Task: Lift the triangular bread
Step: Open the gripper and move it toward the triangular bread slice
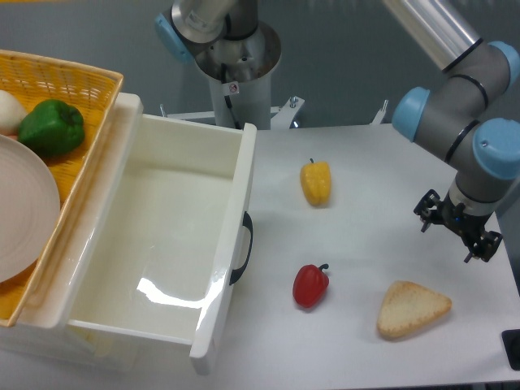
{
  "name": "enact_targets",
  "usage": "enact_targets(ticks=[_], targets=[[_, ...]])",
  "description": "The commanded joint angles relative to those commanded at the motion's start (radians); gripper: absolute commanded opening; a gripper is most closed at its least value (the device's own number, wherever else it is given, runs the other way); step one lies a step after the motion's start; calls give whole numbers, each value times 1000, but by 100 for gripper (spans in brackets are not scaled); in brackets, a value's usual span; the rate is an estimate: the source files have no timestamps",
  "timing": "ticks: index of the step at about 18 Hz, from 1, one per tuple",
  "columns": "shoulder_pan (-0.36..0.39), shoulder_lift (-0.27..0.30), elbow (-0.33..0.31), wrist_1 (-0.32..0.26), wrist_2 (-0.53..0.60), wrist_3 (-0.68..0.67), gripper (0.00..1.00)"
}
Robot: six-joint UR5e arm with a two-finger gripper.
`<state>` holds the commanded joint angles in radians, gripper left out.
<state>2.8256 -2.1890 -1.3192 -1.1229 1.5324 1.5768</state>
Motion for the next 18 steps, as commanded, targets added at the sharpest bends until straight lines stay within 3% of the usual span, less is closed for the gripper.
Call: enact_targets(ticks=[5,7,11,14,18], targets=[[-2,14,-15,2,3,3,100],[2,37,-52,9,0,8,100],[23,57,-136,135,-21,-1,100],[47,57,-137,141,-34,-18,100],[106,63,-137,146,-242,-150,100]])
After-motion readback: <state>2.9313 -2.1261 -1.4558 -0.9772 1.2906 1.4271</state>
